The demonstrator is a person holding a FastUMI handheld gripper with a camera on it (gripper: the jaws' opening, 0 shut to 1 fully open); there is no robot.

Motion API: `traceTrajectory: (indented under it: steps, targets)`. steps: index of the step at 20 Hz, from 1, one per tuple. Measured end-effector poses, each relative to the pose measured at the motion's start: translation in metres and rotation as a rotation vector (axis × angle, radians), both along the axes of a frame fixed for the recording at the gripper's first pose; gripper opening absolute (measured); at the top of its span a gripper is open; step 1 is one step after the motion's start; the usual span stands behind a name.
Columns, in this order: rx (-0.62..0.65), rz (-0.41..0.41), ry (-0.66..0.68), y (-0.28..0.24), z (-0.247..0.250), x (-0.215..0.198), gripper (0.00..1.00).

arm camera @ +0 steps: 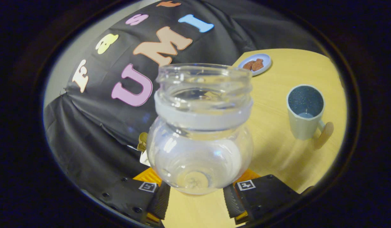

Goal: Take the bottle from table, then pour the juice into the cup, finally place the bottle on the coaster

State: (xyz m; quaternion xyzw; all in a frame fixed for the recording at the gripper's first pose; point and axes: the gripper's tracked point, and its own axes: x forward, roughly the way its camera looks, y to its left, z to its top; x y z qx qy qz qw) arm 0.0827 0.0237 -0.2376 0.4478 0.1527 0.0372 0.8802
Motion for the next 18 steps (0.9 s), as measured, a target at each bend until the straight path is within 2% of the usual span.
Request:
traceTrajectory:
  steps: [7, 18]
  targets:
    - [0.225, -0.011, -0.020, -0.009, -0.002, 0.015, 0.76]
    - [0.473, -0.046, -0.028, -0.016, 0.008, 0.034, 0.76]
